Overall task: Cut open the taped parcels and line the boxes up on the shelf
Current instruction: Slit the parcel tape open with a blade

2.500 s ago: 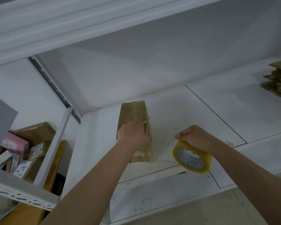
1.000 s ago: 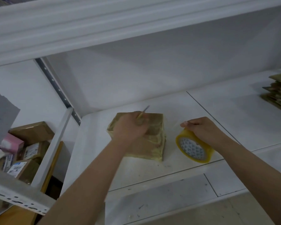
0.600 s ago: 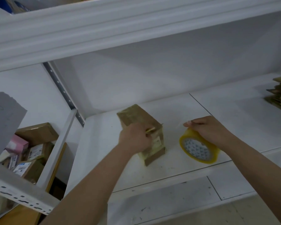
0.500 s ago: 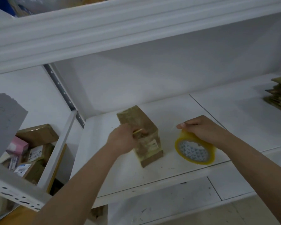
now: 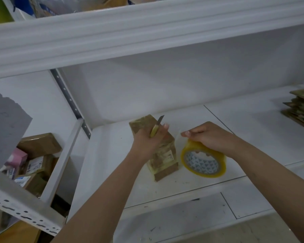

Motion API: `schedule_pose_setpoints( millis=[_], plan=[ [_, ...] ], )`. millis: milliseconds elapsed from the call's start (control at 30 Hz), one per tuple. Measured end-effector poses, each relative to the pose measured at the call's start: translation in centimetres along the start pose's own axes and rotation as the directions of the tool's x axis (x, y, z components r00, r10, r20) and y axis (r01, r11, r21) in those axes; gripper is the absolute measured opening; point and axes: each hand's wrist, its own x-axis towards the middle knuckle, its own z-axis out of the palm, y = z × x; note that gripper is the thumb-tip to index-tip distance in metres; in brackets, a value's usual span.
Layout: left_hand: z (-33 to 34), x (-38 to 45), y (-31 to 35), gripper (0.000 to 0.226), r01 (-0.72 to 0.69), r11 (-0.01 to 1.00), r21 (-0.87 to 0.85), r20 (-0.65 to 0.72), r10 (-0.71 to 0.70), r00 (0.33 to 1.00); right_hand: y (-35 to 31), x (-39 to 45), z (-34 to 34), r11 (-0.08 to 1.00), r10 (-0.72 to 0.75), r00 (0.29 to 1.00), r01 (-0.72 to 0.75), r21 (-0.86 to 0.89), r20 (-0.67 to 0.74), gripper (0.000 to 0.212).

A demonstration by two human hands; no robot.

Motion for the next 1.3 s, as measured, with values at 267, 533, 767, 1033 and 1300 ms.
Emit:
schedule_pose_setpoints(
  millis=[267,533,767,1033,1300],
  plan=[
    [1.4,0.5,1.6,0.029,-0.075,0.996,0.054,0.036,0.074,0.997,-1.0,-0.4,0.0,1.0,0.009,0.999,-0.01,0.021,0.042,0.025],
    [-1.3,0.4,0.3,0.033,-0.003,0.99,0.14,-0.213,0.034,0.976,-0.8,0.8,-2.8,0.922,-0.048,0.998,0.025,0.385,0.05,0.075],
    [-3.6,-2.2,-4.1,0.034,0.163,0.985,0.06,-0.378,-0.129,0.917,1.0,2.9,-3.8,0.993,-0.047,0.998,0.051,-0.105,0.034,0.06],
    [-1.8,-3.5,-5.7,0.035,0.174,0.984,0.025,-0.498,-0.139,0.856,1.2,7.1,-3.7,0.909,-0.156,0.987,0.159,-0.385,0.041,0.062],
    [-0.5,-3.3,-7.0,0.033,0.263,0.965,-0.024,-0.52,-0.236,0.821,2.8,10.0,-3.0,0.89,-0.132,0.983,0.176,-0.421,0.131,0.064]
  ],
)
